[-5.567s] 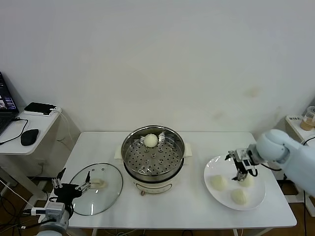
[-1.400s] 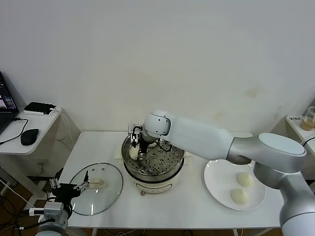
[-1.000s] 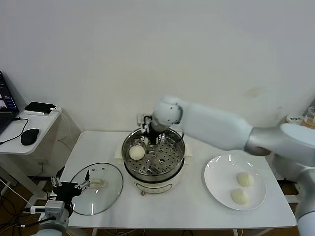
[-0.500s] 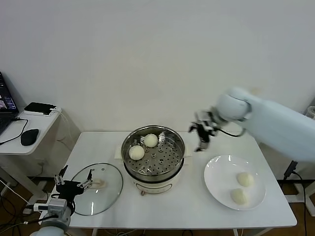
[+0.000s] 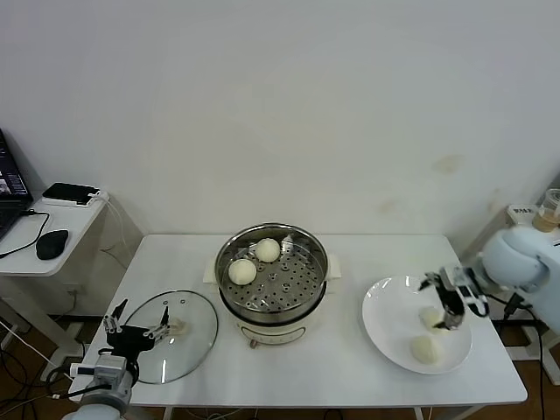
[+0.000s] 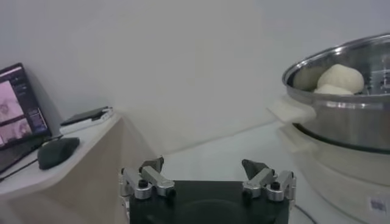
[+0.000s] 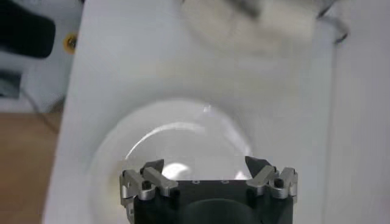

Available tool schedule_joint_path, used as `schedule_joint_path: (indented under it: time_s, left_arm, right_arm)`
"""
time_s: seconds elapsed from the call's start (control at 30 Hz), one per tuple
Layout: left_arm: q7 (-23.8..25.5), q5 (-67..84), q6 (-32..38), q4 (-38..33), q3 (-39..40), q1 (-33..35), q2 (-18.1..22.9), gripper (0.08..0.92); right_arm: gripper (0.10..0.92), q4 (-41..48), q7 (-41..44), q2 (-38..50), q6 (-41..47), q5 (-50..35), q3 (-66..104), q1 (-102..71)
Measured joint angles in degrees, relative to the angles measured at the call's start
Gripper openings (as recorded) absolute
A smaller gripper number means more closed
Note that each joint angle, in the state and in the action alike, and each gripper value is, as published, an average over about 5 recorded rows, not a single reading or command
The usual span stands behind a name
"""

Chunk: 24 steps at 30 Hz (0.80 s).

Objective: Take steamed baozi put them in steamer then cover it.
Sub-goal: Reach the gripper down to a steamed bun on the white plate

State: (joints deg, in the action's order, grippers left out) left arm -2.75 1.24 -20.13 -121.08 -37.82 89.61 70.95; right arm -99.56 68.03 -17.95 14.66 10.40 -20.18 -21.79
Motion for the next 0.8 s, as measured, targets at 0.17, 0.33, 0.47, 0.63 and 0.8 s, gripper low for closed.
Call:
schedule_joint_path:
  time_s: [0.17,0.33,0.47,0.63,0.8]
  left_arm:
    - [-0.01,-0.43,0.00,0.14,0.34,0.15,0.16,0.823]
    - [-0.02,-0.59,0.00,0.25,0.29,0.34,0.29,0.823]
    - [-0.03,-0.69,0.00,0.19,0.13,0.49,0.36,0.823]
    - [-0.03,-0.73,0.00,0.11,-0.04,0.56,0.47,0.823]
    - [-0.03,-0.81,-0.01,0.10,-0.24,0.52,0.48,0.823]
  right_arm:
    - [0.823,-0.65,-0.42,0.81,-0.44,2.13,3.52,-6.03]
    - [0.823,-0.73,-0.99,0.48,-0.52,3.84,5.46,-10.18]
    - [0.823,-0.46,-1.59,-0.29,-0.58,5.03,6.30,-12.27]
    - [0.823,0.78,-2.44,-1.76,-0.72,6.36,6.85,-13.74]
    - [0.823,2.62,-3.17,-3.46,-0.88,7.14,7.01,-14.30]
